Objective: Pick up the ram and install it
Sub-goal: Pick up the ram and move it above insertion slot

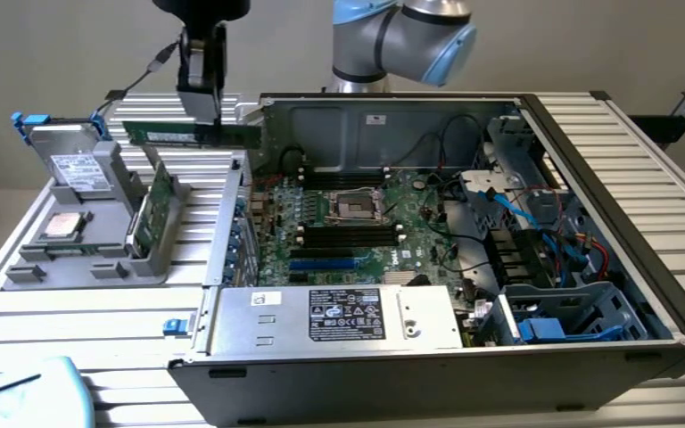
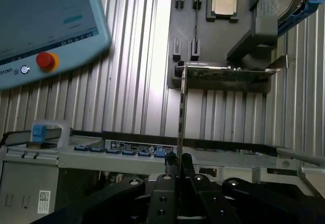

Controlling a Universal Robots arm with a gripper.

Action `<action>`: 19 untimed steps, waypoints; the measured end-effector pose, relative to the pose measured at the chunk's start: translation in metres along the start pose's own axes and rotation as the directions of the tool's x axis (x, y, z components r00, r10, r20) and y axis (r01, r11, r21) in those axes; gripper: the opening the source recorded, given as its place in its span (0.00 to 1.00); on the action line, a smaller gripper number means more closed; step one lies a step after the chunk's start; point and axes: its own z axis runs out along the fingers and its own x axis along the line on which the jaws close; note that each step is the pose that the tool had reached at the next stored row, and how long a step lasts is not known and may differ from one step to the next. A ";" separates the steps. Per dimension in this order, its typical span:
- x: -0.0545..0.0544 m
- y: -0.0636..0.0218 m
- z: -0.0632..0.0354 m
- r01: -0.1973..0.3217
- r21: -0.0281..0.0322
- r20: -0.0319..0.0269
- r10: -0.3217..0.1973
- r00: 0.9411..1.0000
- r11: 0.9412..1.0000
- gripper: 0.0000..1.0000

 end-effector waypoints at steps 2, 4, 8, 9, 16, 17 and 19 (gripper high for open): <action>0.001 -0.0091 -0.0015 0.001 0.000 0.005 -0.001 1.000 1.000 0.14; 0.001 -0.0180 -0.0030 0.002 0.001 0.009 -0.002 1.000 1.000 0.14; 0.003 -0.0360 -0.0060 0.003 0.001 0.018 -0.003 1.000 1.000 0.14; 0.003 -0.0402 -0.0067 0.003 0.002 0.020 -0.003 1.000 1.000 0.14; 0.005 -0.0717 -0.0120 0.006 0.003 0.036 -0.006 0.999 1.000 0.14; 0.006 -0.0761 -0.0127 0.006 0.003 0.038 -0.007 0.999 1.000 0.14; 0.006 -0.0851 -0.0142 0.007 0.003 0.041 -0.007 0.999 1.000 0.14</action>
